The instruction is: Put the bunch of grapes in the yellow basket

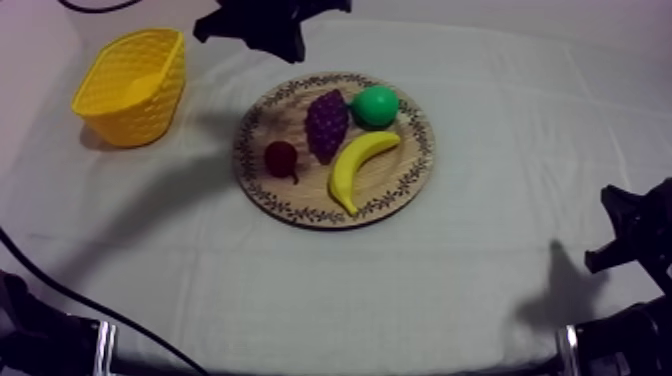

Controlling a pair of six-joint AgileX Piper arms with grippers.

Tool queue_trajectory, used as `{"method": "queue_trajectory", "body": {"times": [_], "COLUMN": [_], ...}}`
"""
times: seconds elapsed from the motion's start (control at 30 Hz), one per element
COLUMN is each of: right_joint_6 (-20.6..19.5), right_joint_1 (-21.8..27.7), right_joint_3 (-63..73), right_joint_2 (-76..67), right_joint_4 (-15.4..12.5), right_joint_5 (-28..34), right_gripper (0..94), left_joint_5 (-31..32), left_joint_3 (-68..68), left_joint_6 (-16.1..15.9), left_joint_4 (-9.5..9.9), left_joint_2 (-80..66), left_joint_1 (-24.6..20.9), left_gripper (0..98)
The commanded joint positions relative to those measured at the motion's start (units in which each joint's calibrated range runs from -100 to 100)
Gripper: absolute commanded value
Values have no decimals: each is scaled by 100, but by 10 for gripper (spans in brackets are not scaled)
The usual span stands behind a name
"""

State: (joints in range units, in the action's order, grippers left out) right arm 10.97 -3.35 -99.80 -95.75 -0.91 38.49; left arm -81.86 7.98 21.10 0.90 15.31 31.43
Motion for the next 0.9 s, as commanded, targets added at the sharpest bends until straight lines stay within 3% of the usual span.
{"method": "queue_trajectory", "body": {"times": [0.0, 0.33, 0.47, 0.63, 0.87], "right_joint_6": [0, 0, 0, 0, 0], "right_joint_1": [-2, -2, -2, -2, -2], "right_joint_3": [2, 2, 2, 2, 2], "right_joint_2": [-1, -1, -1, -1, -1], "right_joint_4": [0, 0, 0, 0, 0], "right_joint_5": [-3, -3, -3, -3, -3], "right_gripper": [3, 3, 3, 3, 3], "left_joint_5": [-12, -25, -25, -27, -89], "left_joint_3": [29, 161, 254, 424, 855], "left_joint_6": [19, -25, -4, 12, 11], "left_joint_4": [13, 6, 6, 1, -35], "left_joint_2": [110, 391, 548, 873, 1615], "left_joint_1": [-4, -5, 0, 1, -14], "left_gripper": [98, 535, 667, 756, 804]}}
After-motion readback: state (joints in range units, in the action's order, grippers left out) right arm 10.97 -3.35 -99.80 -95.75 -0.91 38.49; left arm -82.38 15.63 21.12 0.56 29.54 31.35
